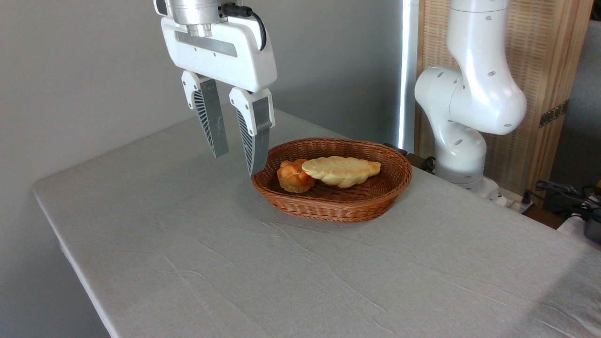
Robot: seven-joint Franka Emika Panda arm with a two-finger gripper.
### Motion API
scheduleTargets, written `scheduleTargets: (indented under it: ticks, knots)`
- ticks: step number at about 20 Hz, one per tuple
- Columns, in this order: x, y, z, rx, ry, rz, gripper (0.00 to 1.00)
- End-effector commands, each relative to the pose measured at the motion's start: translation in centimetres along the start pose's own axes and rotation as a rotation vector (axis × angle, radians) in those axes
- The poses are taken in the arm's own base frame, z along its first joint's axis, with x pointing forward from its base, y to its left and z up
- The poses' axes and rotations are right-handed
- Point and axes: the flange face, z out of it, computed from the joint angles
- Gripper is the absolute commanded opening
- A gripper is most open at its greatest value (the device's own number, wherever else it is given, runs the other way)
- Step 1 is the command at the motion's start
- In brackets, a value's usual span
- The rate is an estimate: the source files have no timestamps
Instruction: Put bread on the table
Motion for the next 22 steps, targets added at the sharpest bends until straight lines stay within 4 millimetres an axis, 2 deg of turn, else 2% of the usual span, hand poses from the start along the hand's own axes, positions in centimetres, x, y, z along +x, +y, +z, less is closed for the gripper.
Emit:
scheduleTargets:
  ticks: [1,4,7,8,12,16,20,22]
  knots:
    - [-1.3,1.6,0.4,-0.029,-0.012,0.007,1.00]
    - [-3.2,4.1,0.7,-0.039,-0.014,0.026,1.00]
    - [-4.9,8.8,2.1,-0.073,-0.021,0.190,1.00]
    - [-5.9,10.2,2.6,-0.077,-0.021,0.256,1.00]
    - [-9.9,13.6,4.7,-0.083,-0.016,0.368,1.00]
    - [-8.8,17.6,8.0,-0.129,-0.069,0.522,1.00]
    - [-9.0,19.6,11.5,-0.162,-0.129,0.684,1.00]
    - [-9.2,20.1,13.3,-0.189,-0.160,0.702,1.00]
